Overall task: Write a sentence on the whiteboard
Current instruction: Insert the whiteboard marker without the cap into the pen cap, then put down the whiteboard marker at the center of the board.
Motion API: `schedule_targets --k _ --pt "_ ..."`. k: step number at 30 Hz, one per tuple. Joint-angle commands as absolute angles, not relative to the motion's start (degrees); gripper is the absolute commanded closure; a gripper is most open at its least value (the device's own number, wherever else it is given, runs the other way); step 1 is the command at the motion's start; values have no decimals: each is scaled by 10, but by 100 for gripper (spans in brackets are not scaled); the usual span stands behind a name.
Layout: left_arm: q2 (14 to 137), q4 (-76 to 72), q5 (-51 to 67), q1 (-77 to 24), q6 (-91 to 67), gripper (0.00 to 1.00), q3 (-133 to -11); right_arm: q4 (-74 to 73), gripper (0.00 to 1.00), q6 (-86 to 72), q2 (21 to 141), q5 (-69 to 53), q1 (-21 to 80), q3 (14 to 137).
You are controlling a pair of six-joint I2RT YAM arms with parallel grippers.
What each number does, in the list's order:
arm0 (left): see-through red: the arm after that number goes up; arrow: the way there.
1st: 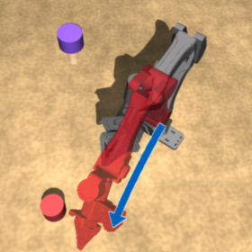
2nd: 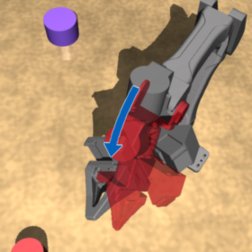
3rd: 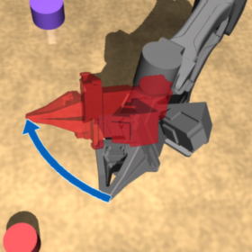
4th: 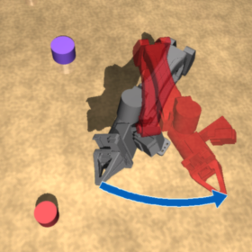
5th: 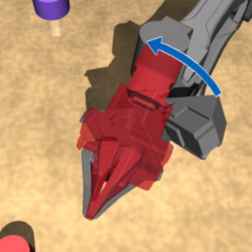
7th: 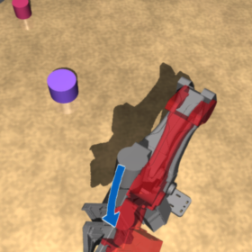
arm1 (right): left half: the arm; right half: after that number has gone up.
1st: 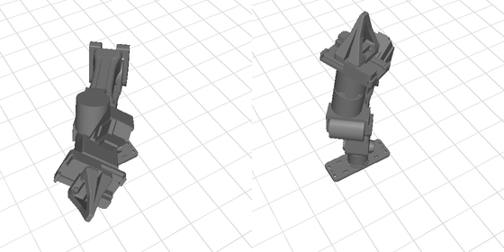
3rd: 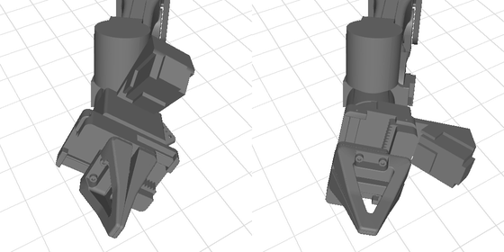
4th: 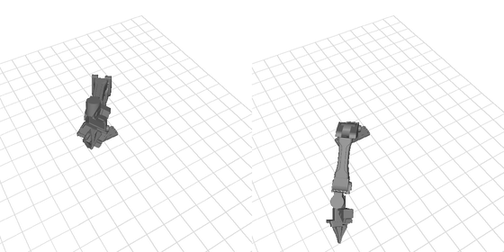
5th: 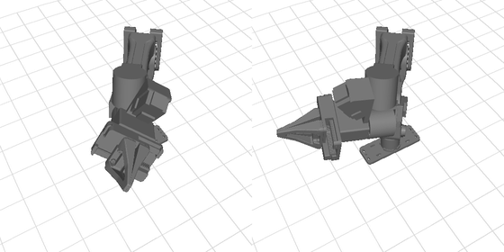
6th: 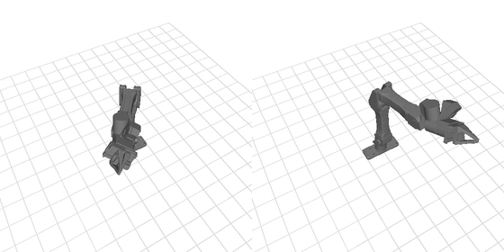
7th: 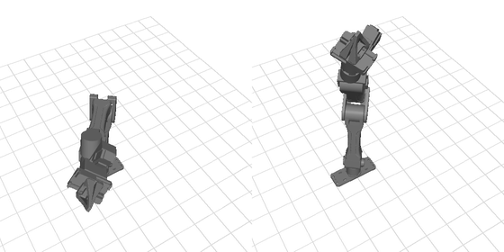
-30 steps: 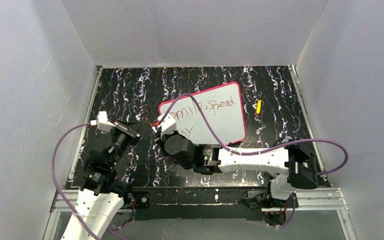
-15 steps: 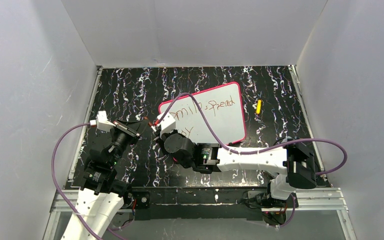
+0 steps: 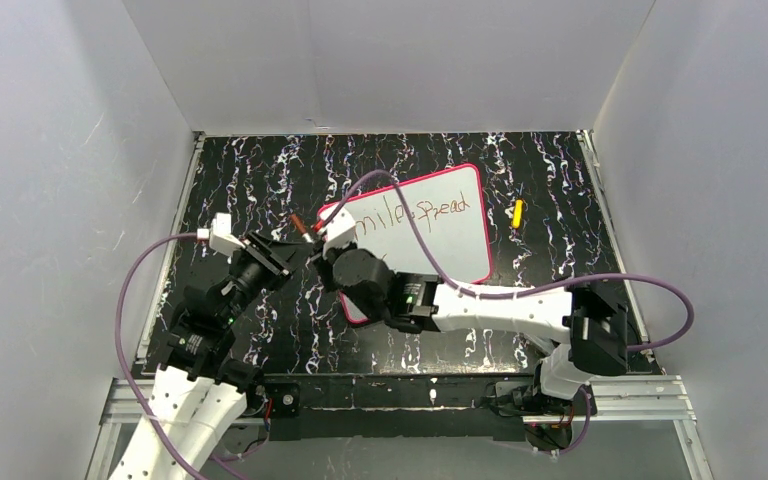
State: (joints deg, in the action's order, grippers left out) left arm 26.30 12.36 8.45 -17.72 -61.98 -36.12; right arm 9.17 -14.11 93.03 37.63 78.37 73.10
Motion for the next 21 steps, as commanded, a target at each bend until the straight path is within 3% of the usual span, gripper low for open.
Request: schedule_targets --k 1,10,13,16,21 --pt "291 163 212 -195 -576 52 -425 176 99 -136 875 407 749 717" --pt "317 216 200 -195 -488 21 -502 150 99 -110 808 447 749 694" --pt "343 253 190 -195 -438 3 -536 109 99 -91 769 490 747 685" --pt "396 323 158 -193 -348 2 -603 32 99 -82 721 523 720 683" --pt "487 366 85 -172 -216 2 -682 -108 99 -101 646 506 578 656"
